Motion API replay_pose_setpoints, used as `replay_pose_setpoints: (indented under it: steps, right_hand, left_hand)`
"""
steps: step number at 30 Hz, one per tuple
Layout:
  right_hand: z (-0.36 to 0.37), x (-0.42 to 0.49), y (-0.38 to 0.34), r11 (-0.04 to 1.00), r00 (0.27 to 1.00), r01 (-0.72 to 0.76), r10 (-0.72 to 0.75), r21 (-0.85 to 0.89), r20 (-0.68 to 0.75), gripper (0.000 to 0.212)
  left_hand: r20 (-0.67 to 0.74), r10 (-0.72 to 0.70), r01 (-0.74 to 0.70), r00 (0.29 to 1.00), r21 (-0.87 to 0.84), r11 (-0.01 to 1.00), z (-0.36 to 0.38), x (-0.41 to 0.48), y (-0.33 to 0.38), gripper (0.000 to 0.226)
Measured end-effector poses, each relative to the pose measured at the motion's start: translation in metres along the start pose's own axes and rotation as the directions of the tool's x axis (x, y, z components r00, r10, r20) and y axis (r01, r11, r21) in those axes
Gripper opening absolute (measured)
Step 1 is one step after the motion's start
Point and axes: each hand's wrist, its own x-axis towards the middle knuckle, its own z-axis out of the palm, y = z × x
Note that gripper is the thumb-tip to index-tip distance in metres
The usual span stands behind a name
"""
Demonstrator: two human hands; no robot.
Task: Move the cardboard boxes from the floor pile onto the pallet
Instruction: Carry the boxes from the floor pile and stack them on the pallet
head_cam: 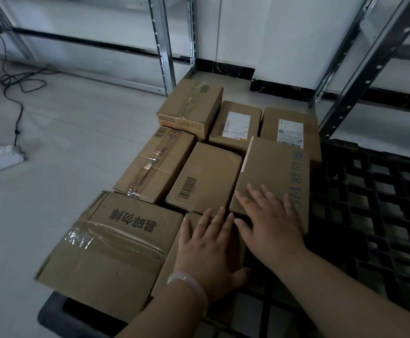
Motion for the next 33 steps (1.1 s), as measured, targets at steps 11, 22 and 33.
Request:
replay_pose_setpoints:
  steps: [11,22,33]
  right_hand:
    - [0.009,-0.004,0.001,0.996,0.997,0.014,-0.008,-0.083,0.071,0.081]
    - [0.01,-0.004,0.002,0.995,0.994,0.027,-0.017,-0.096,0.104,0.083]
    - [0.001,-0.004,0.0,0.996,0.988,0.059,-0.049,-0.061,0.145,0.08]
  left_hand:
    - [-0.137,-0.343,0.337,0.929,-0.064,0.939,-0.02,-0.037,-0.059,0.088]
    - [0.133,-0.513,0.524,0.848,-0.068,0.849,0.0,-0.037,-0.096,0.112]
    - [0.175,-0.498,0.513,0.849,-0.044,0.857,-0.009,-0.039,-0.095,0.106]
